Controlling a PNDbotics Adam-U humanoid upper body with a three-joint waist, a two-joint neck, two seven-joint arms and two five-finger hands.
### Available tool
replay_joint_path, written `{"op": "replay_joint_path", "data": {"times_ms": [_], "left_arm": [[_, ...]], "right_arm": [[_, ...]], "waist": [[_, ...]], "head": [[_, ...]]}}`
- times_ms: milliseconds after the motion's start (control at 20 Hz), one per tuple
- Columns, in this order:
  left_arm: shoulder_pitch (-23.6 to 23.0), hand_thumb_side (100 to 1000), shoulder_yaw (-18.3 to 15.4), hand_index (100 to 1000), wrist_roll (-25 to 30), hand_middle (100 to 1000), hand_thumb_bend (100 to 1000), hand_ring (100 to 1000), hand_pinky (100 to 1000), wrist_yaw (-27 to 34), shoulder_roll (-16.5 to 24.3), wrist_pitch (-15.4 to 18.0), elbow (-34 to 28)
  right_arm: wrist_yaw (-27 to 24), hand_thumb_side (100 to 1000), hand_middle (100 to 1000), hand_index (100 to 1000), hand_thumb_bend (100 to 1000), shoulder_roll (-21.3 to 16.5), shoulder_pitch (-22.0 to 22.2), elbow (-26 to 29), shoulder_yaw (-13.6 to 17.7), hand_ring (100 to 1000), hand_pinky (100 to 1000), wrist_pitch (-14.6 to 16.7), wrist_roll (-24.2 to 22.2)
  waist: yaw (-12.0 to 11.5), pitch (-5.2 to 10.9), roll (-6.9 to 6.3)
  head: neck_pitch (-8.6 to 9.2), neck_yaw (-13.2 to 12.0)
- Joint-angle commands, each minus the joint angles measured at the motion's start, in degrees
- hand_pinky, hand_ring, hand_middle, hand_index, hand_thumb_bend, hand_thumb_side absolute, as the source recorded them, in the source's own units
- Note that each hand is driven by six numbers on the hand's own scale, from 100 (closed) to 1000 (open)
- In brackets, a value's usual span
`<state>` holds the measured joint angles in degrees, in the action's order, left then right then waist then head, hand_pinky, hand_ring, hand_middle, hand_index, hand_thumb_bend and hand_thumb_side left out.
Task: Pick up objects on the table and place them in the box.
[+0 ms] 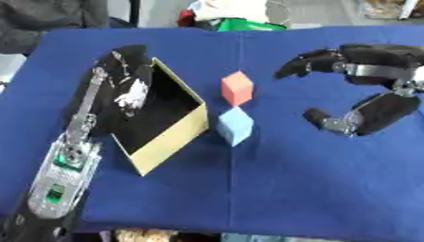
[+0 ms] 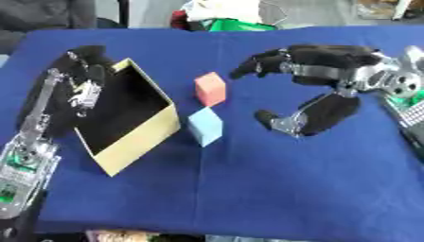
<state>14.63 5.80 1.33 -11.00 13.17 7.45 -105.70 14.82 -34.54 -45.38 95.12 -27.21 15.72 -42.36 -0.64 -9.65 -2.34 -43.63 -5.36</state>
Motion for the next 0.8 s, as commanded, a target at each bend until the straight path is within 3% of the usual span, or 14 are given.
{"op": "replay_joint_path", "data": {"times_ms": [50,800], "left_arm": [[0.9,561,0.1,813,0.1,627,164,657,672,0.1,0.7,-0.1,-0.9],[2.4,560,0.7,813,0.8,624,168,655,671,0.4,0.0,0.1,-1.1]], "right_arm": [[2.5,476,906,989,100,1.6,-2.1,-3.0,0.1,961,868,2.1,-0.3],[14.5,428,965,1000,100,9.4,-5.8,-18.2,1.1,969,877,8.6,4.3]], "waist": [[-0.4,0.83,0.09],[-4.4,-0.21,0.14]], "head": [[0.72,0.4],[1.65,2.2]]}}
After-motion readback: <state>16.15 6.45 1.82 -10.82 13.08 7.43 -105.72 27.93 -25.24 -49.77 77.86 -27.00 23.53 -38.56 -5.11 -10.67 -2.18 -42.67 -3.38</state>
